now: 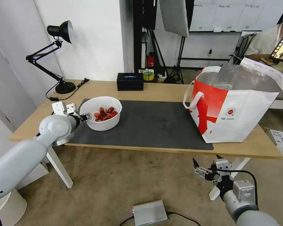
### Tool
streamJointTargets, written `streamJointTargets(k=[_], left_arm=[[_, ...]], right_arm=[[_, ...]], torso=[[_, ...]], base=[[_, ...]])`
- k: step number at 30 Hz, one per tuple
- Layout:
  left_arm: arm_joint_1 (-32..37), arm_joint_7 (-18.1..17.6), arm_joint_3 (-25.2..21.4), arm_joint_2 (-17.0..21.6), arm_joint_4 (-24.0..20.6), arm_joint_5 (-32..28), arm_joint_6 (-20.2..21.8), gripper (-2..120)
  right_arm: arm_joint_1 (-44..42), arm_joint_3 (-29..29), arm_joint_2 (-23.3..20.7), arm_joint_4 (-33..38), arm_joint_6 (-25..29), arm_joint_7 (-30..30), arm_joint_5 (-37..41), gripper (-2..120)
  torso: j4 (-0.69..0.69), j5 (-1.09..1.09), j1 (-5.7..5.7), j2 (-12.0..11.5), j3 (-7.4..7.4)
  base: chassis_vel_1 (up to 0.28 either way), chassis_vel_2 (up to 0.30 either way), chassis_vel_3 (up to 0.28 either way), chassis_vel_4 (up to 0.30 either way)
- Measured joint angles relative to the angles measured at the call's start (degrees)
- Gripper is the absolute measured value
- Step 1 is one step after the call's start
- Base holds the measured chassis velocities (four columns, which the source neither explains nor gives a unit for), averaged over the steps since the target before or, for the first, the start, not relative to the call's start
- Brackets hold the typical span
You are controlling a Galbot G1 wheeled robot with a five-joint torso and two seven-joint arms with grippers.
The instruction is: Pick up the trash from the table and place it into the takeout bag.
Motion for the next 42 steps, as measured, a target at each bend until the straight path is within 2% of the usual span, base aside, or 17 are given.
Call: streamJointTargets(k=[1, 5, 7, 8, 14, 25, 27, 30, 42], left_arm=[[0.0, 0.0, 0.0, 0.0, 0.0, 0.0, 0.0, 47], [-0.2, -0.4, 0.0, 0.3, -0.1, 0.0, 0.0, 28], [-0.2, -0.4, 0.0, 0.4, -0.1, 0.0, 0.0, 27], [-0.2, -0.4, 0.0, 0.5, -0.2, 0.0, 0.0, 19], [0.1, -0.4, 0.0, 0.9, -0.7, -0.1, 0.9, 9], [-0.1, -0.5, 0.3, 0.7, -0.9, -0.2, 1.5, 7], [-0.5, -0.6, 0.3, 1.1, -0.9, -0.2, 1.5, 1], [-0.8, -0.6, 0.4, 1.3, -0.9, -0.2, 1.5, 0], [-6.9, -1.6, 2.8, 2.0, -2.9, -3.4, 1.0, 0]], right_arm=[[0.0, 0.0, 0.0, 0.0, 0.0, 0.0, 0.0, 100], [0.0, 0.0, 0.0, 0.0, 0.0, 0.0, 0.0, 100], [0.0, 0.0, 0.0, 0.0, 0.0, 0.0, 0.0, 100], [0.0, 0.0, 0.0, 0.0, 0.0, 0.0, 0.0, 100], [0.0, 0.0, 0.0, 0.0, 0.0, 0.0, 0.0, 100], [0.0, 0.0, 0.0, 0.0, 0.0, 0.0, 0.0, 100], [0.0, 0.0, 0.0, 0.0, 0.0, 0.0, 0.0, 100], [0.0, 0.0, 0.0, 0.0, 0.0, 0.0, 0.0, 100], [0.0, 0.0, 0.0, 0.0, 0.0, 0.0, 0.0, 100]], torso=[[0.0, 0.0, 0.0, 0.0, 0.0], [0.0, 0.0, 0.0, 0.0, 0.0], [0.0, 0.0, 0.0, 0.0, 0.0], [0.0, 0.0, 0.0, 0.0, 0.0], [0.0, 0.0, 0.0, 0.0, 0.0], [0.0, -0.01, 0.0, 0.0, 0.0], [0.0, 0.0, 0.0, 0.0, 0.0], [0.0, 0.0, 0.0, 0.0, 0.0], [0.0, 0.0, 0.0, 0.0, 0.0]], base=[[0.0, 0.0, 0.0, 0.0], [0.0, 0.0, 0.0, 0.0], [0.0, 0.0, 0.0, 0.0], [0.0, 0.0, 0.0, 0.0], [0.0, 0.0, 0.0, 0.0], [0.0, 0.0, 0.0, 0.0], [0.0, 0.0, 0.0, 0.0], [0.0, 0.0, 0.0, 0.0], [0.0, 0.0, 0.0, 0.0]])
